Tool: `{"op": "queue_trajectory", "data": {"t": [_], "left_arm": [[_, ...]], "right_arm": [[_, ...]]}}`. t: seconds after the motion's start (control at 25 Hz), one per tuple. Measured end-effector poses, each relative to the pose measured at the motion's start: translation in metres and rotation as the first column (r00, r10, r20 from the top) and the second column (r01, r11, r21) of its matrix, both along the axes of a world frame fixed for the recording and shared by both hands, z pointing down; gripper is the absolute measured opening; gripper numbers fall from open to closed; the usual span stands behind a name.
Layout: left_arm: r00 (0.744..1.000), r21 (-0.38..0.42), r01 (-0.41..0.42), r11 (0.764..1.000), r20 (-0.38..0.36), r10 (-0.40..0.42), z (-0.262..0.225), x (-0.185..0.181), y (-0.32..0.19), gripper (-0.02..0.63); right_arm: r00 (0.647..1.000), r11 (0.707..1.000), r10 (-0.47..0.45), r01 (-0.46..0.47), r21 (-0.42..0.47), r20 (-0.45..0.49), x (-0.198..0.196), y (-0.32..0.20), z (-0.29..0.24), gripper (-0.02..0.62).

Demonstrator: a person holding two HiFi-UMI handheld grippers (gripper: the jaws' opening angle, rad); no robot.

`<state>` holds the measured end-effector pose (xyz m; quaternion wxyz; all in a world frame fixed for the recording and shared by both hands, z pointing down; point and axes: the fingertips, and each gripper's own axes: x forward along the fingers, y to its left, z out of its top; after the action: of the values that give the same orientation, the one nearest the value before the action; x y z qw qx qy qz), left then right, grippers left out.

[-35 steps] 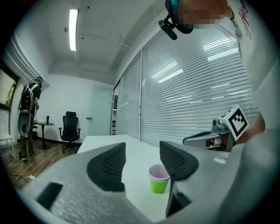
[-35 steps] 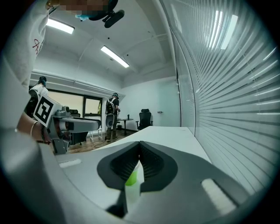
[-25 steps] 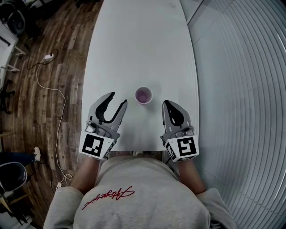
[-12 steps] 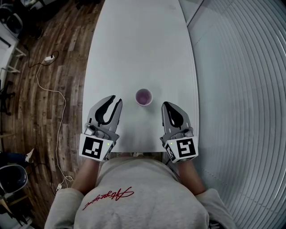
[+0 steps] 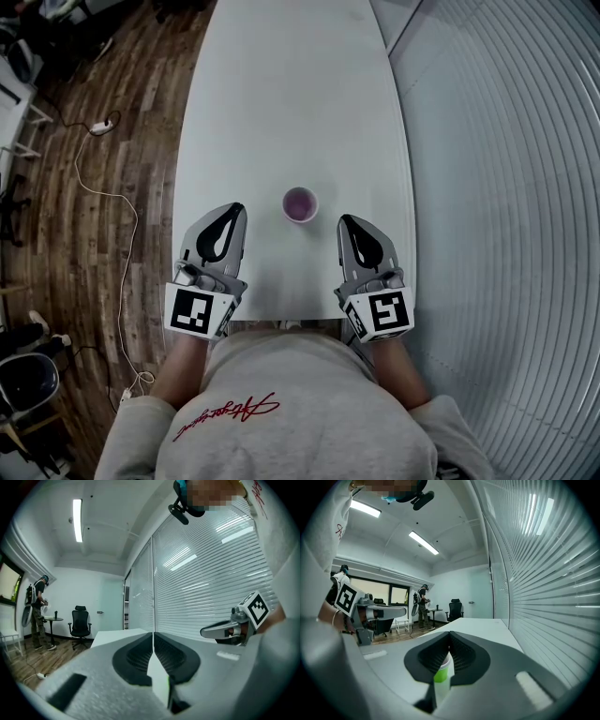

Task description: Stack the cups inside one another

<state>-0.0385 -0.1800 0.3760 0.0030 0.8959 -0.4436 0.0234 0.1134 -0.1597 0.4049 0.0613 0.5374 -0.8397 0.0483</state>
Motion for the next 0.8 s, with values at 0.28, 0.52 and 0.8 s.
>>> {"op": "queue_trajectory", "data": {"t": [0.28,0.52,0.8], "left_arm": [[1.000,0.003,0.011,1.000,-0.003,-0.011,-0.0032,-0.0085,-0.0016,-0.014],[1.000,-0.001,0.006,1.000,0.002,-0.006,-0.0016,-0.0088,0.0000,-0.014],[1.000,0.010,0.011,1.000,-0.007,-0.011,-0.0050,-0.0085,0.0013,-0.012]], "right_arm": [[1.000,1.000,0.007,-0.008,0.011,0.009,-0.0028,-0.0005,-0.0062,-0.005],[1.000,1.000,0.028,-0.028,0.007,0.002,-0.0002,-0.0025,-0.0048,-0.005],[0.999,0.999,0.046,-0.046,0.016,0.021,0.0030,-0.0012,-0.0070,-0.002]]}}
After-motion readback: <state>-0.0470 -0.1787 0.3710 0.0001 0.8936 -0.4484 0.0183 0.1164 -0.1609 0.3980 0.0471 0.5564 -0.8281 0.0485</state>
